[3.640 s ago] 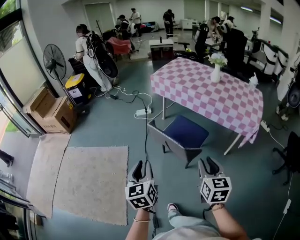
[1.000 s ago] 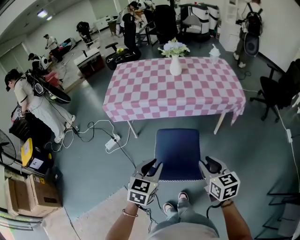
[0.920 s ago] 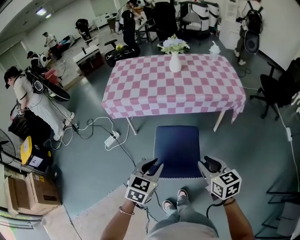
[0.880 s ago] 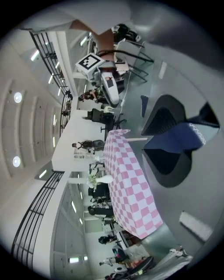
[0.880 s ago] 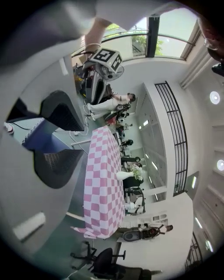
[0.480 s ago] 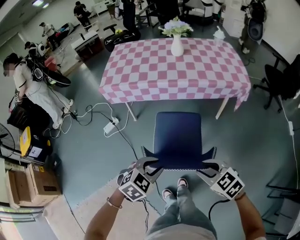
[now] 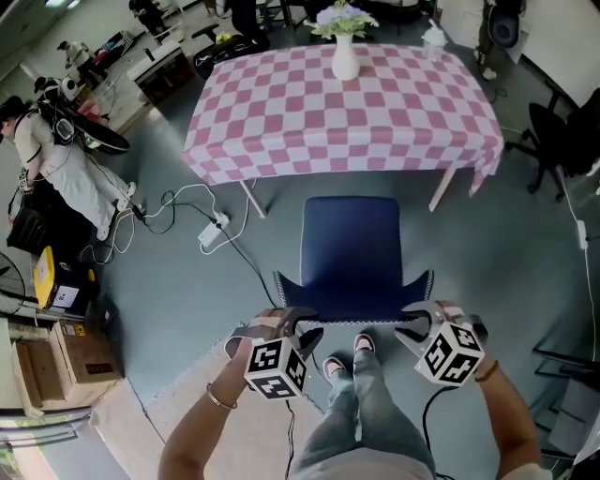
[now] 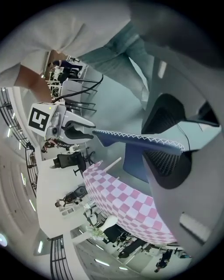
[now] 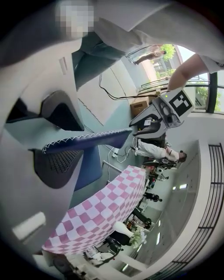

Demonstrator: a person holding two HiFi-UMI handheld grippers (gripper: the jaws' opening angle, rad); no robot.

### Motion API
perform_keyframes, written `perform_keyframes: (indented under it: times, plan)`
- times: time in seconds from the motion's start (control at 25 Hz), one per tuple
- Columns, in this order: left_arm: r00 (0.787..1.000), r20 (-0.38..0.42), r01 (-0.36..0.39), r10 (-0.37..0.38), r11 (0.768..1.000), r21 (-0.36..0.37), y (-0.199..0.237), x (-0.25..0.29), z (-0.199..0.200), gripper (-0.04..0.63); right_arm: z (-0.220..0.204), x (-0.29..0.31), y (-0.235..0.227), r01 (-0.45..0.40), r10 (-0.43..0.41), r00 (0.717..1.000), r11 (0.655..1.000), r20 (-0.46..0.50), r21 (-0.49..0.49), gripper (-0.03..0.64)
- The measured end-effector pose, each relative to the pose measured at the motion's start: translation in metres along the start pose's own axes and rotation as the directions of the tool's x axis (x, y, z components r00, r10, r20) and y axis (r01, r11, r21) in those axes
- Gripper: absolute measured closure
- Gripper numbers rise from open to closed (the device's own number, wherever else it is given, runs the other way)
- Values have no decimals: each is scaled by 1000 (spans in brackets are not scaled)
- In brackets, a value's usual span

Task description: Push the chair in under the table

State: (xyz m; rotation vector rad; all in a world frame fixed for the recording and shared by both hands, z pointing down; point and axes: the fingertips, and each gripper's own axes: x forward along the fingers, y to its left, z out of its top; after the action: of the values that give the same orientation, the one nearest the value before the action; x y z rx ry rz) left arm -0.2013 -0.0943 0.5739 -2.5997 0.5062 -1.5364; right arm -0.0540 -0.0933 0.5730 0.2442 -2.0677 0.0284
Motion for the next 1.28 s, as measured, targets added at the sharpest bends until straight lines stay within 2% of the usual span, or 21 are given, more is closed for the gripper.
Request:
perform_keyframes:
  times: [0.2,0.44,0.64,0.84,1.04,1.28]
  plan:
    - [999,-52,-10,13,999,46,-1,18,-8,472,-11,14,-1,-4,-1,997,998,-76,-65,500]
    - [995,-94,-9,13,999,38,-3,35,-19,471,-22,30,-7,18,-32,989,995,-146,-95,500]
    - [993,-114,-4,5,1000,5,-2,47,-24,462,-24,38,-8,26,-36,984,998,-172,-61,500]
    - [992,-125,-2,-7,998,-70,1,54,-25,483,-24,42,-11,41,-38,987,999,-159,16,503]
    - [992,-126,-44,32,995,-94,4,54,-24,486,-24,42,-13,126,-117,981,991,-154,50,508]
    - [988,-129,-104,90,989,-108,9,55,-20,483,-26,41,-18,125,-113,982,990,-153,72,506]
